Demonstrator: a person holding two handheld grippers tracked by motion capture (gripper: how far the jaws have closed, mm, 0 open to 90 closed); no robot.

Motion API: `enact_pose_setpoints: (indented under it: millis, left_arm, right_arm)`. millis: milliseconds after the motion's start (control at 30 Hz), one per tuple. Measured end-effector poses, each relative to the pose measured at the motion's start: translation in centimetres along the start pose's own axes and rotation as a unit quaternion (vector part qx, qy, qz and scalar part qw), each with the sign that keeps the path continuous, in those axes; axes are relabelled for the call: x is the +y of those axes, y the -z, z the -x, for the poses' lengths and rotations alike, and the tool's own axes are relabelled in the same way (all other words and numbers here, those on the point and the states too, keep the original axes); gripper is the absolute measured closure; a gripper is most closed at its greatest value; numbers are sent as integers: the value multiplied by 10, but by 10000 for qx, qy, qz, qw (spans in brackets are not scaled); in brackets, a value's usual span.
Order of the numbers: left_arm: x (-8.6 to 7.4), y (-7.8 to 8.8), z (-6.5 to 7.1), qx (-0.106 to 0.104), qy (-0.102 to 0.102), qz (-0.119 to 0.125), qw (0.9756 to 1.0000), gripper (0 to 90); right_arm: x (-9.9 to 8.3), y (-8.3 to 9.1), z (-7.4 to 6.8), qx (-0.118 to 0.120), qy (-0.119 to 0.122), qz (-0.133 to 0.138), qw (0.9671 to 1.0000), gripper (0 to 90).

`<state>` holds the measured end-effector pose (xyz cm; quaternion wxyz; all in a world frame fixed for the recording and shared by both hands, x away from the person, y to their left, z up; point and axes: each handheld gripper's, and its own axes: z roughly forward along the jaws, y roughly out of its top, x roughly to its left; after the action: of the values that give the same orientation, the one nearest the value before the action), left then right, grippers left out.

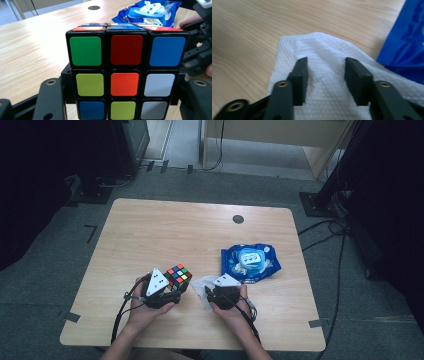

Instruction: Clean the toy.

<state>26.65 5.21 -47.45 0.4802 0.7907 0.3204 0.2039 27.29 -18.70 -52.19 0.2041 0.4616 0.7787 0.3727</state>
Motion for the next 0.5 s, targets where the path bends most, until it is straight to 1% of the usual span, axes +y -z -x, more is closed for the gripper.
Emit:
enact_pose_setpoints:
  millis: [67,133,167,200,333,367,433,500]
  left_arm:
    - [0,0,1,-7,-2,17,10000,339]
    - [1,1,1,-15,-14,15,10000,339]
    - [1,1,1,-18,-11,14,10000,339]
    - [0,0,1,-22,-12,11,10000,339]
    - [-1,-1,1,-23,-11,-23,10000,339]
    - [-1,-1,1,-27,-3,-25,10000,339]
    - [-1,-1,1,-44,6,-8,10000,339]
    - [-2,-2,2,-61,17,-20,10000,339]
  right_arm:
    - [-1,1,2,-37,-27,14,10000,668]
    - [-1,2,3,-99,-38,26,9999,795]
    - [-2,2,5,-157,-43,38,9999,842]
    - [-2,3,5,-136,-83,19,9999,870]
    - [-1,5,9,-63,-121,2,9999,895]
    - [-1,7,9,16,-146,48,9999,895]
    - [4,14,8,185,-211,254,9993,896]
    - [11,24,5,313,-202,545,9978,897]
